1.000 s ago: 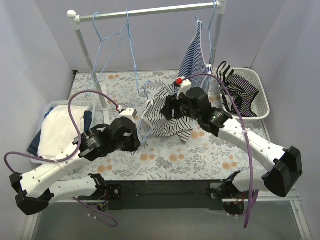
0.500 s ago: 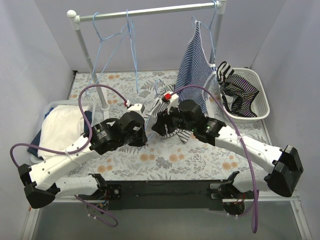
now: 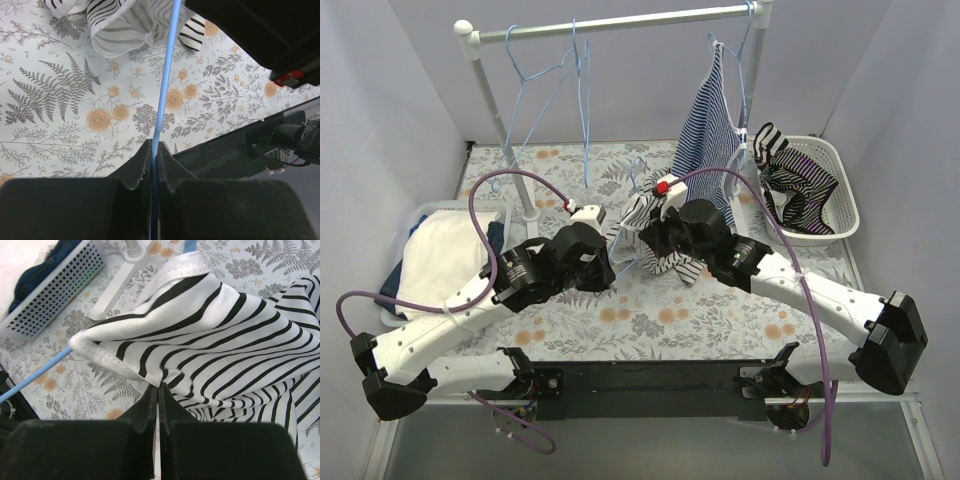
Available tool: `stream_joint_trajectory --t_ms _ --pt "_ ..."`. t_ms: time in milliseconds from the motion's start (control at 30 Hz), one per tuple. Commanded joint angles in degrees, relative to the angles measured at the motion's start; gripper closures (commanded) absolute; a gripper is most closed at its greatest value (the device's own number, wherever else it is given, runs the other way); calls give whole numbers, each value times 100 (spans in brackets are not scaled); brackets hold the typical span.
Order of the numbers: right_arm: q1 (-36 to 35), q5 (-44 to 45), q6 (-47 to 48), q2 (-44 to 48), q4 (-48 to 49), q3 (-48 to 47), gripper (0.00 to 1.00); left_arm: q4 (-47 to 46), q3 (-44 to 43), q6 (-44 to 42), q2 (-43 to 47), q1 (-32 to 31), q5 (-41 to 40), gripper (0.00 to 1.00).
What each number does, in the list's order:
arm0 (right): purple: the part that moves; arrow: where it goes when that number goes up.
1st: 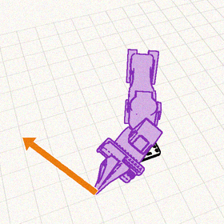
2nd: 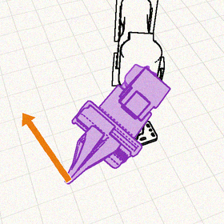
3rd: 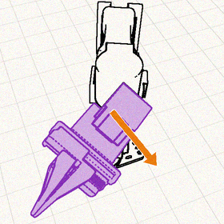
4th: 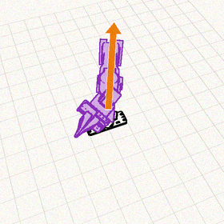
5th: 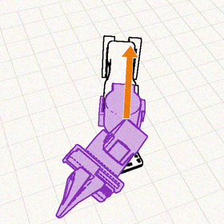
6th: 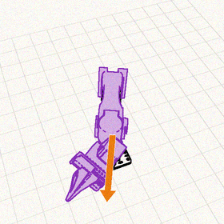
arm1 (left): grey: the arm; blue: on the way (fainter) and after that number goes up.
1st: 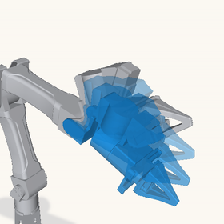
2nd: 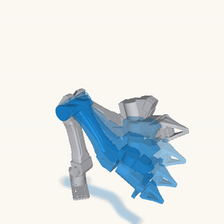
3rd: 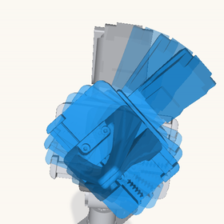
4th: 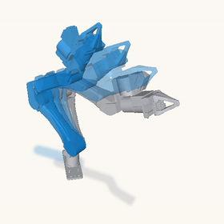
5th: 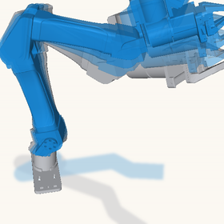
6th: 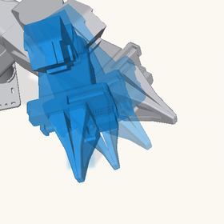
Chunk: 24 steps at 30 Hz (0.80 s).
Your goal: Remove the tank top from the hanger
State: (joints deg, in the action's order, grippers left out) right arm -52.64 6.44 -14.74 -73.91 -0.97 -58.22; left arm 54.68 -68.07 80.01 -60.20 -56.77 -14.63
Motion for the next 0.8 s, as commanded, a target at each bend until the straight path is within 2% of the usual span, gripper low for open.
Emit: stream_joint_trajectory --t_ms 0,167,300,500,667,767 --pt "-44 -335 138 517 353 -23 99 -299 66 68 -43 17 -381 100" --pt "-413 -765 86 966 -68 161 99 -449 -144 164 -535 122 -935 100" --pt "-816 -679 -20 1028 -709 109 99 -730 -224 112 -685 438 -1129 100" --pt "-1011 -2 -590 1150 -1203 380 99 -994 -215 -125 -554 1124 -1191 100" --pt "-1037 -317 -855 1256 -1256 689 99 -968 -180 -214 -361 1362 -1305 100" --pt "-1064 -459 -767 1133 -1309 759 99 -1125 -92 -459 -160 1379 -1104 100"
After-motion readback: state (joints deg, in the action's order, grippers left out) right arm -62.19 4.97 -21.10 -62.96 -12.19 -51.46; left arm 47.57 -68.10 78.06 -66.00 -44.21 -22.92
